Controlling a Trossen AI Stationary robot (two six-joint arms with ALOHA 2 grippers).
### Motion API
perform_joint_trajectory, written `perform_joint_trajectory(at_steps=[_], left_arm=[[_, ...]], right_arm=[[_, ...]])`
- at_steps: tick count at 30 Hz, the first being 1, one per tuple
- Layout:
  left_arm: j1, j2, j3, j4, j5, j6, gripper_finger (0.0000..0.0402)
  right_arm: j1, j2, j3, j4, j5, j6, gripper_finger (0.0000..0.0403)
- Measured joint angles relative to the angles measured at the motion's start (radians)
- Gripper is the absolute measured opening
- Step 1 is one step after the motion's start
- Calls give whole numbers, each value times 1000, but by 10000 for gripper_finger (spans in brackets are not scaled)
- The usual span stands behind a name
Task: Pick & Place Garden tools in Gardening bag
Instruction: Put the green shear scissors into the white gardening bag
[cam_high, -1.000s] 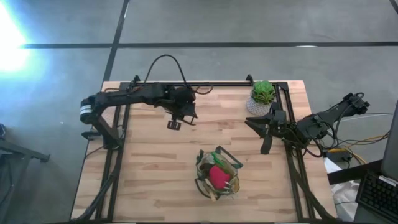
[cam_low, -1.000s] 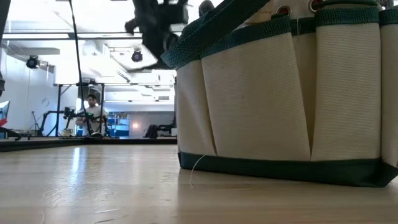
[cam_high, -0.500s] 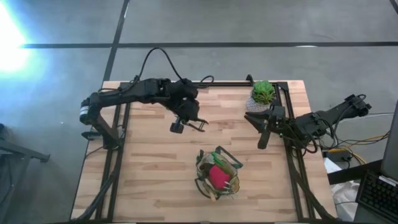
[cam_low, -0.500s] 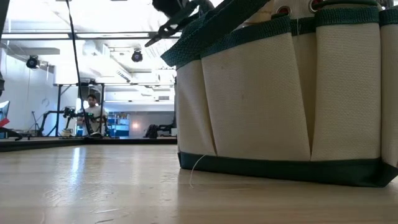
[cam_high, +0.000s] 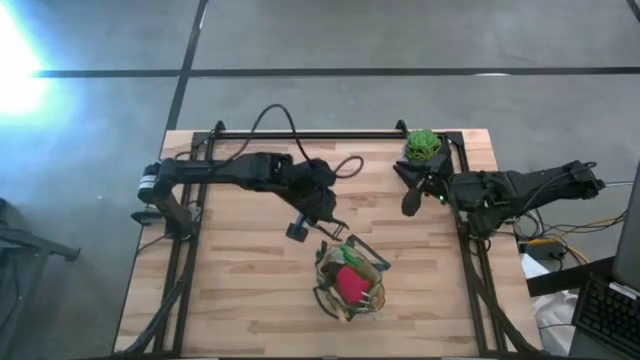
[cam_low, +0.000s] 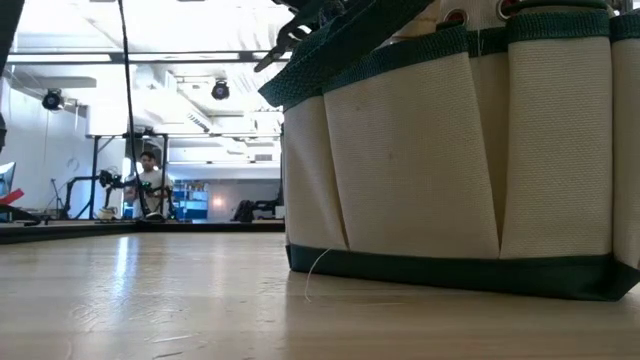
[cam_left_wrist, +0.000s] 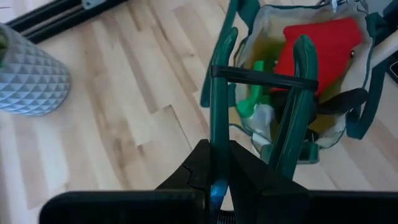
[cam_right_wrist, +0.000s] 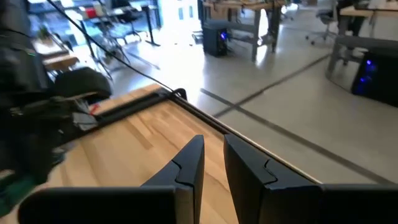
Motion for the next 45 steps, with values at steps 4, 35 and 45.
perform_joint_trajectory(at_steps=[4, 35, 45], left_arm=[[-35, 34, 36, 2, -13, -21, 32], [-211, 284, 289, 40, -15, -8, 32], [-228, 296, 273, 132, -10, -18, 32]], right_arm=[[-20, 0, 0, -45, -2, 18, 56], [-21, -2, 0, -156, -5, 63, 56], [-21, -2, 0, -156, -5, 63, 56]])
